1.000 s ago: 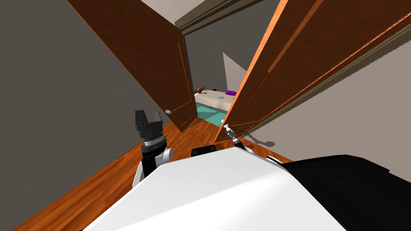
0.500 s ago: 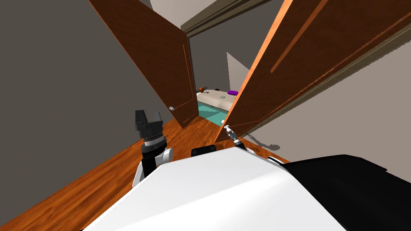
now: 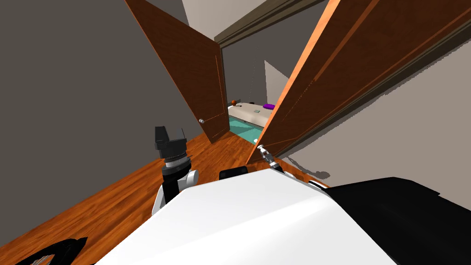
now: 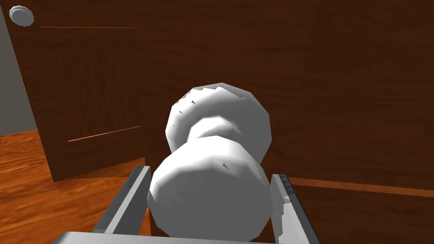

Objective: Pull the door open

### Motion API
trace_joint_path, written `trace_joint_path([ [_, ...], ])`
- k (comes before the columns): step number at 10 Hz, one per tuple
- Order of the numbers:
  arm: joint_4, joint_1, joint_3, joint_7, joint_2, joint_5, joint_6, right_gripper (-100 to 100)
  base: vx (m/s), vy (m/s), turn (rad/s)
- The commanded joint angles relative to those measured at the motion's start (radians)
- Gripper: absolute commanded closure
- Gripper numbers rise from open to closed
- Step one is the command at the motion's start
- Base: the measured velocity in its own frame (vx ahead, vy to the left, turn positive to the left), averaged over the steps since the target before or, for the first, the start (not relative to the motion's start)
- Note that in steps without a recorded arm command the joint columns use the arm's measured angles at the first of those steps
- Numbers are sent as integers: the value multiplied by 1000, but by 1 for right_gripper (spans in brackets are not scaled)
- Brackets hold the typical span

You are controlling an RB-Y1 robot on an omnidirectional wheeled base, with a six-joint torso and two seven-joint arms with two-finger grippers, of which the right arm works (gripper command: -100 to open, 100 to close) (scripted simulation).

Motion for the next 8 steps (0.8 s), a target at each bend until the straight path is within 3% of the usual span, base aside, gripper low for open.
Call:
trace_joint_path([
  [1, 10, 6, 6, -10, -7, 2, -25, 100, -186, -70, 99],
  [2, 17, -2, 5, -7, 0, 3, -18, 100, -87, -35, 25],
  [8, 58, -3, 15, -31, -7, 18, -64, 100, -195, -72, 165],
])
